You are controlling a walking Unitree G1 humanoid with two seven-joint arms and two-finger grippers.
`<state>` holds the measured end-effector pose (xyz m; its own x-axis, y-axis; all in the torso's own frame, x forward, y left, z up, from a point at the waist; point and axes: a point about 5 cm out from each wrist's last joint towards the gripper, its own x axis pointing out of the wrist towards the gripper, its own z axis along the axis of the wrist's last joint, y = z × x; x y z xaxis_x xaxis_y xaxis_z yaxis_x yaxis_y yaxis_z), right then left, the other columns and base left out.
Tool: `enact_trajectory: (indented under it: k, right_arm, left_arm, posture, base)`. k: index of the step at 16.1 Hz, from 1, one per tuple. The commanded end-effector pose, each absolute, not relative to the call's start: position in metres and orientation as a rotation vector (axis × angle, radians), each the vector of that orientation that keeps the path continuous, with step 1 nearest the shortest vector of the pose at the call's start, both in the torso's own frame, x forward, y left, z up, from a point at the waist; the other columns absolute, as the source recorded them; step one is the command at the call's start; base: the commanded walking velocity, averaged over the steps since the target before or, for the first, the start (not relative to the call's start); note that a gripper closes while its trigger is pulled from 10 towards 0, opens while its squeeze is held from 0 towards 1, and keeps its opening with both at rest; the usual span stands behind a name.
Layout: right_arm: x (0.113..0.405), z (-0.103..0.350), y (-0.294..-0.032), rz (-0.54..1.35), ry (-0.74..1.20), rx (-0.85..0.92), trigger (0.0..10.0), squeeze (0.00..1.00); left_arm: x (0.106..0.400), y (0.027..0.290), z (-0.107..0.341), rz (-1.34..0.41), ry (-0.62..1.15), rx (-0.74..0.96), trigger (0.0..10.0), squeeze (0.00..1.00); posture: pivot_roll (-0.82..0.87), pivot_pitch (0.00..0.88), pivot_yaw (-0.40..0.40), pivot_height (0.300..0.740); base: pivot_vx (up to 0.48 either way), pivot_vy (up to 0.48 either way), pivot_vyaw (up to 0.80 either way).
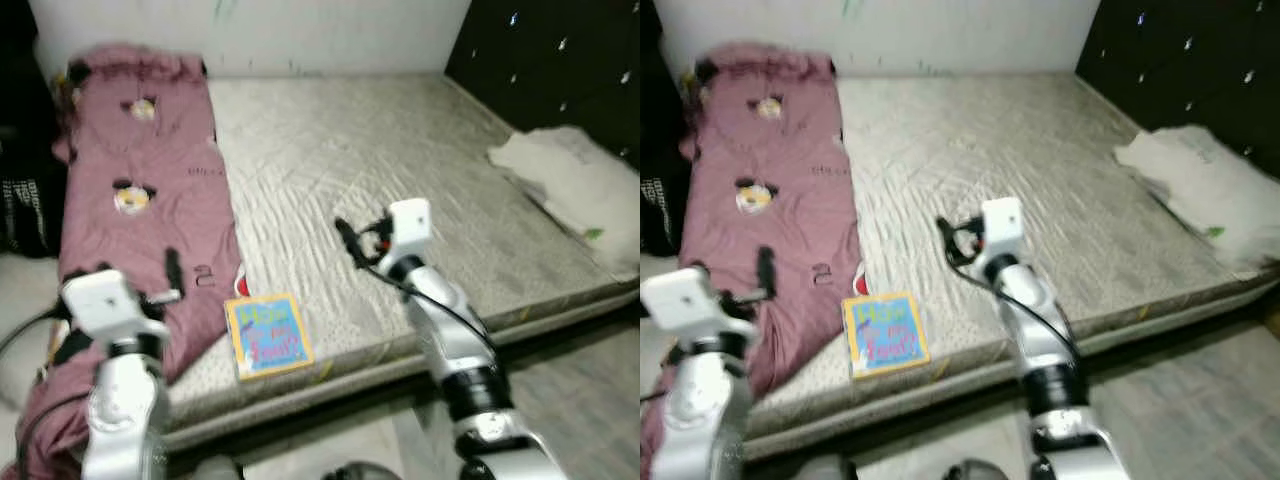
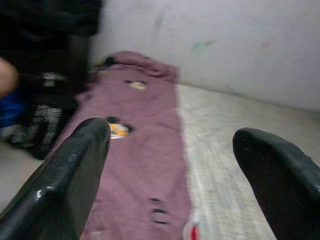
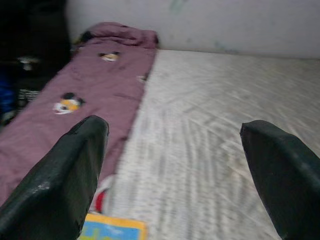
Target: Clean up the room
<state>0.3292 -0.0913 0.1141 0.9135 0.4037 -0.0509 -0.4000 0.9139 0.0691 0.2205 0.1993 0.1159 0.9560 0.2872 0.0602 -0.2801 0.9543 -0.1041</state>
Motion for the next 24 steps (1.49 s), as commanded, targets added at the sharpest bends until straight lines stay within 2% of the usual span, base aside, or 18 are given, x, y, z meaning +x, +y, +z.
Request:
enact_trajectory:
  k: [1,6,8,13,18,21,24]
  right_arm:
    - [0.332,0.120,-0.096,0.408,0.039,0.042,10.0,0.00]
    - [0.332,0.120,-0.095,0.413,0.026,0.006,10.0,0.00]
    - [0.333,0.120,-0.096,0.386,0.033,0.023,10.0,0.00]
    - [0.336,0.117,-0.106,0.281,0.050,0.043,10.0,0.00]
    - [0.327,0.107,-0.111,0.235,0.099,0.071,10.0,0.00]
    - [0.322,0.109,-0.112,0.239,0.104,0.072,10.0,0.00]
    - [0.320,0.112,-0.112,0.259,0.093,0.080,10.0,0.00]
  left_arm:
    - [0.222,0.194,0.117,0.278,-0.073,-0.095,10.0,0.00]
    - [0.227,0.193,0.119,0.260,-0.084,-0.088,10.0,0.00]
    - [0.227,0.192,0.119,0.258,-0.084,-0.092,10.0,0.00]
    - [0.226,0.190,0.122,0.245,-0.071,-0.100,10.0,0.00]
    - [0.220,0.196,0.125,0.254,-0.062,-0.084,10.0,0.00]
    - [0.217,0.198,0.131,0.278,-0.062,-0.054,10.0,0.00]
    - [0.213,0.197,0.133,0.297,-0.066,-0.071,10.0,0.00]
  posture:
    - [-0.01,0.000,-0.089,0.740]
    - [0.00,0.000,-0.086,0.740]
    - [-0.01,0.000,-0.078,0.740]
    - [0.01,0.000,-0.088,0.740]
    - [-0.01,0.016,-0.051,0.740]
    - [-0.02,0.074,-0.045,0.740]
    - [-0.02,0.093,-0.052,0.740]
  base:
    - [0.000,0.000,0.00]
    - [0.000,0.000,0.16]
    - [0.000,0.000,0.80]
    - [0.000,0.000,0.00]
    - [0.000,0.000,-0.76]
    - [0.000,0.000,0.00]
    - [0.000,0.000,0.00]
